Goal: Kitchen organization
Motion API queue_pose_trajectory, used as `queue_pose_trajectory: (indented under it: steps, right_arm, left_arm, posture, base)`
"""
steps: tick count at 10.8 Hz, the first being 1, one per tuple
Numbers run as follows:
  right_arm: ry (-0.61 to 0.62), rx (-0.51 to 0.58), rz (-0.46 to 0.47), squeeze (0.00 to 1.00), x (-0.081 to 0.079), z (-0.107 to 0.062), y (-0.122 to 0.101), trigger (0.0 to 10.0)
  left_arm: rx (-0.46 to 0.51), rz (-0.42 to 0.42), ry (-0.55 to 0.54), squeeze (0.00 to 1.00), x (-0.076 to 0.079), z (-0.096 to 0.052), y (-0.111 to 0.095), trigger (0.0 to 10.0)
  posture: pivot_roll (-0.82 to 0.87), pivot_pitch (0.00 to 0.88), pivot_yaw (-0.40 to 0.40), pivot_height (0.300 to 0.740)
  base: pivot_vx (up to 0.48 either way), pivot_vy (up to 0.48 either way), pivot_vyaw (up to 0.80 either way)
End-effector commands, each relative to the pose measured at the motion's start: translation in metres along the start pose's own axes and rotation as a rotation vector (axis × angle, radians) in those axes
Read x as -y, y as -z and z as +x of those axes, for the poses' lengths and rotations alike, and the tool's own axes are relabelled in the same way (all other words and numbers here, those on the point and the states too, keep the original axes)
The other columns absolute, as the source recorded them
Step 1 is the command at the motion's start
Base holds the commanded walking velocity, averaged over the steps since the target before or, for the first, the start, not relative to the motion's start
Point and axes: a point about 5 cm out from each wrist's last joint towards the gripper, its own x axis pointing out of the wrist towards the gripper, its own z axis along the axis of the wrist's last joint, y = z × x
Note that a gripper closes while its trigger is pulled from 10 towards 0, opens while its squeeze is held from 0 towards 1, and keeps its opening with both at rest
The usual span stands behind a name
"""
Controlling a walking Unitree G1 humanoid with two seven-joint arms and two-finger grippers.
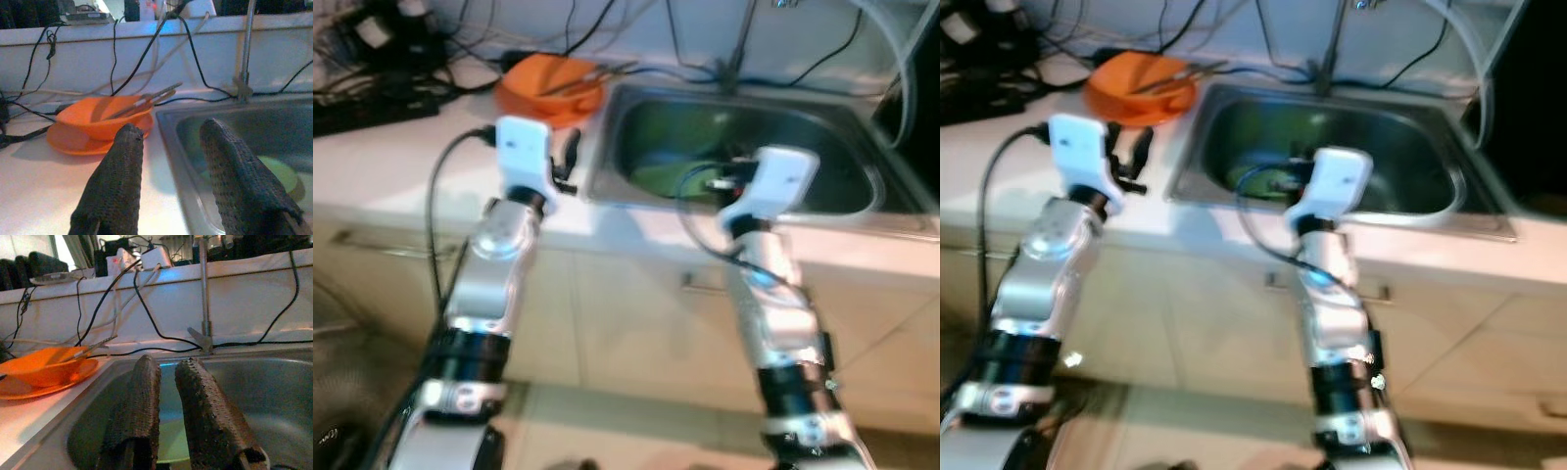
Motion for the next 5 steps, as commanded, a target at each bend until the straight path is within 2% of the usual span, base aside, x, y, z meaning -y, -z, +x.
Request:
queue_pose_trajectory:
  steps: [1,2,4,5]
  right_arm:
    - [0.004,-0.012,0.021,0.00,-0.0001,-0.0013,0.0003,10.0]
    - [0.004,-0.025,0.029,0.00,-0.0004,-0.0002,0.0014,10.0]
    - [0.013,-0.023,0.020,0.00,0.0015,-0.0003,0.0016,10.0]
    - [0.014,-0.030,0.017,0.00,0.0016,-0.0008,0.0028,10.0]
  left_arm:
    - [-0.003,0.009,-0.008,0.00,-0.0023,0.0004,-0.0003,10.0]
    - [-0.004,0.006,-0.007,0.00,-0.0015,0.0003,-0.0003,10.0]
    - [-0.005,0.007,-0.009,0.00,-0.0018,0.0007,-0.0001,10.0]
    - [-0.007,0.009,-0.015,0.00,-0.0025,0.0007,0.0006,10.0]
  posture:
    - [-0.08,0.000,0.002,0.740]
    - [-0.08,0.000,0.001,0.740]
    - [-0.07,0.000,0.000,0.740]
    - [-0.07,0.000,0.000,0.740]
  base:
    - [0.000,0.364,0.00]
    - [0.000,0.375,-0.80]
    - [0.000,0.369,0.00]
    - [0.000,0.000,0.00]
